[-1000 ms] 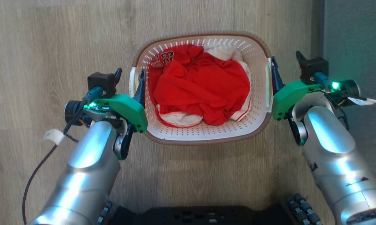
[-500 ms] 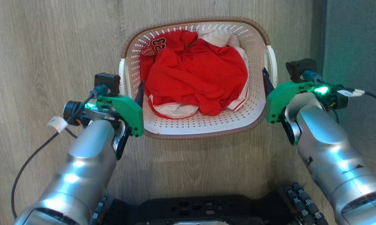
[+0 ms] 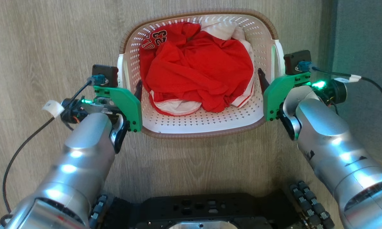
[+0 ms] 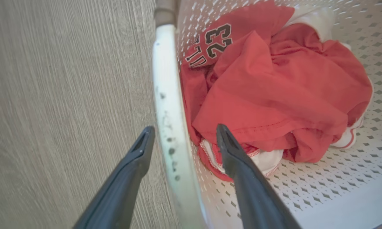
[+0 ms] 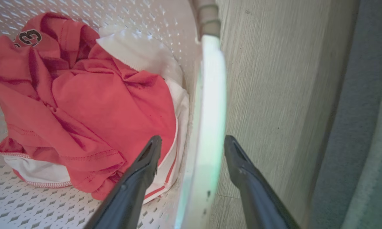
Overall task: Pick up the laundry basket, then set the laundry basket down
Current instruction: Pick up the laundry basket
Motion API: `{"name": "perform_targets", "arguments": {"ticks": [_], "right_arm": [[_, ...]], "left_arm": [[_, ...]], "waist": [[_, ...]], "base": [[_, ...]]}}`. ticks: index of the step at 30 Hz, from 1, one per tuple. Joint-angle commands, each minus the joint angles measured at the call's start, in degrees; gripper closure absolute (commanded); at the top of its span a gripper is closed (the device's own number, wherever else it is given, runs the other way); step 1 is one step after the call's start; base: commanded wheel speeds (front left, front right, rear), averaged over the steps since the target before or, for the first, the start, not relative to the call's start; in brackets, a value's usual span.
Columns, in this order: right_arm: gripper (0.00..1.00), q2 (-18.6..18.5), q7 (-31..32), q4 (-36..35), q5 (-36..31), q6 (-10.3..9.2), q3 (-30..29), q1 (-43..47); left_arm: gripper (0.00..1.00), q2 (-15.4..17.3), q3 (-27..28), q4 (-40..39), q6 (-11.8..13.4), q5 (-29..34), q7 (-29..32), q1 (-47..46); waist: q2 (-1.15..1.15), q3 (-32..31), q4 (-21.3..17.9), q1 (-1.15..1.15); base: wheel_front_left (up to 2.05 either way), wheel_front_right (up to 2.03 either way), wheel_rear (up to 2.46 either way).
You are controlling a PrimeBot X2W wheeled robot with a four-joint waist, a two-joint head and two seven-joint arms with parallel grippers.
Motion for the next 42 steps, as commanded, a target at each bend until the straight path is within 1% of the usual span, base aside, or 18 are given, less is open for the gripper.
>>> {"name": "perform_targets", "arguments": {"ticks": [1,3,14,16,19,20,21,22,29,34,37,41,42], "right_arm": [[0.0,1.1,0.1,-0.2,0.9,0.4,1.5,2.1],[0.0,1.0,0.2,0.3,2.2,0.4,2.5,1.4],[0.0,0.7,-0.3,3.5,4.5,0.4,4.6,-1.2],[0.0,0.5,-0.5,3.9,3.8,0.4,5.8,-1.7],[0.0,0.5,-0.3,4.4,5.1,0.4,5.7,-1.8],[0.38,0.6,-0.3,4.4,5.5,0.4,5.7,-1.9],[0.75,0.6,-0.3,4.5,5.7,0.4,5.9,-2.0],[1.0,0.5,-0.5,4.6,5.8,0.4,6.1,-2.2],[1.0,0.2,-1.5,5.8,6.0,0.4,7.0,-2.9],[1.0,0.1,-1.2,6.2,6.3,0.4,8.2,-2.7],[1.0,0.0,0.6,6.4,6.2,0.4,9.8,-2.2],[1.0,-0.1,6.3,6.1,6.0,0.4,13.4,-0.3],[1.0,-0.1,6.3,6.1,6.0,0.4,13.4,-0.3]], "left_arm": [[0.0,1.2,0.2,0.1,0.0,-0.8,0.6,0.9],[0.0,1.2,-1.4,0.3,0.0,-1.7,1.2,0.1],[0.0,1.2,-6.3,0.2,0.0,-5.1,3.1,-1.9],[0.0,1.2,-7.1,-0.1,0.1,-5.8,3.2,-2.1],[0.0,1.2,-8.2,-0.3,0.2,-7.1,3.7,-2.3],[0.33,1.2,-8.5,-0.4,0.1,-7.5,4.0,-2.3],[0.73,1.2,-8.8,-0.4,0.1,-8.0,4.2,-2.4],[1.0,1.2,-9.1,-0.5,0.1,-8.5,4.3,-2.4],[1.0,1.2,-11.5,-1.4,0.5,-11.4,4.1,-2.7],[1.0,1.2,-13.8,-1.5,0.1,-13.1,4.5,-2.3],[1.0,1.2,-15.5,-1.6,-0.4,-14.0,5.9,-2.0],[1.0,1.2,-17.9,-2.6,-1.7,-15.3,8.9,-1.5],[1.0,1.2,-17.9,-2.6,-1.7,-15.3,8.9,-1.5]], "waist": [[0.0,0.2,0.0,0.0],[0.0,0.6,0.1,0.0],[0.0,2.2,1.1,0.0],[0.0,2.4,1.3,0.0],[0.0,2.8,1.5,0.0],[0.0,2.9,1.6,0.0],[0.0,3.1,1.7,0.0],[0.0,3.2,1.8,0.0],[0.0,3.5,2.5,0.0],[0.0,2.4,2.5,0.0],[0.0,0.9,2.5,0.0],[0.0,-2.2,2.5,0.0],[0.0,-2.2,2.5,0.0]], "base": [[0.0,0.0,0.0],[0.0,0.0,0.0],[0.0,0.0,0.0],[0.0,0.0,0.0],[0.0,0.0,0.0],[0.0,0.0,0.0],[0.0,0.0,0.0],[0.0,0.0,0.0],[0.0,0.0,0.0],[0.0,0.0,0.0],[0.0,0.0,0.0],[0.0,0.0,0.0],[0.0,0.0,0.0]]}}
